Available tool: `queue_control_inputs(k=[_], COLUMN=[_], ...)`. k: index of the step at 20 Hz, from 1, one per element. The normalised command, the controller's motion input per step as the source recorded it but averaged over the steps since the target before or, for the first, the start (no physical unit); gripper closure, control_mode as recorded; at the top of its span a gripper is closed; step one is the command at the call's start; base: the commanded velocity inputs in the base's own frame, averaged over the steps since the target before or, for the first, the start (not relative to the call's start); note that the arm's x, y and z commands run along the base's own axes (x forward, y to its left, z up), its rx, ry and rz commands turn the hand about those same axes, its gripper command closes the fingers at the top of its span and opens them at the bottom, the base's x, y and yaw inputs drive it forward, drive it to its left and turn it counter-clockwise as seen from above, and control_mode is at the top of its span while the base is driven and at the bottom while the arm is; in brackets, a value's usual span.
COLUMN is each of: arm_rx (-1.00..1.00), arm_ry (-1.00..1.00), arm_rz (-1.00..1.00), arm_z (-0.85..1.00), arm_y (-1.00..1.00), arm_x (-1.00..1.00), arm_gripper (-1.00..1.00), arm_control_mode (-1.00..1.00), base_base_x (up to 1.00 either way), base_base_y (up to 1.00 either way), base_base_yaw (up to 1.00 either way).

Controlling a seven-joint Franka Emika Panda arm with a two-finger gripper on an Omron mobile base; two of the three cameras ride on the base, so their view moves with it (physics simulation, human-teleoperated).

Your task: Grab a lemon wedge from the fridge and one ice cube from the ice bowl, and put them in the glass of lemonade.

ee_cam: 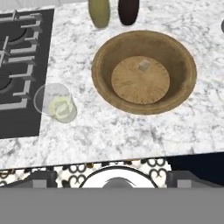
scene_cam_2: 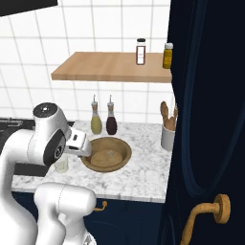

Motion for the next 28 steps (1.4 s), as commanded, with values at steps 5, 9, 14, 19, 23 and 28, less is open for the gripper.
queue_control_inputs(k=[5, 9, 14, 19, 23, 28], arm_rx=[0.0, 0.0, 0.0, 0.0, 0.0, 0.0], arm_ry=[0.0, 0.0, 0.0, 0.0, 0.0, 0.0], arm_rz=[0.0, 0.0, 0.0, 0.0, 0.0, 0.0], arm_z=[0.0, 0.0, 0.0, 0.0, 0.0, 0.0], arm_y=[0.0, 0.0, 0.0, 0.0, 0.0, 0.0], arm_x=[-0.03, 0.0, 0.0, 0.0, 0.0, 0.0], arm_gripper=[-1.0, -1.0, -1.0, -1.0, -1.0, -1.0], arm_control_mode=[-1.0, 1.0, 1.0, 1.0, 1.0, 1.0], base_base_x=[0.0, -0.94, -0.83, -0.29, -0.06, 0.0], base_base_y=[0.0, 0.1, 0.27, 0.1, 0.07, 0.09], base_base_yaw=[0.0, -0.13, -0.72, -0.92, -0.96, -0.95])
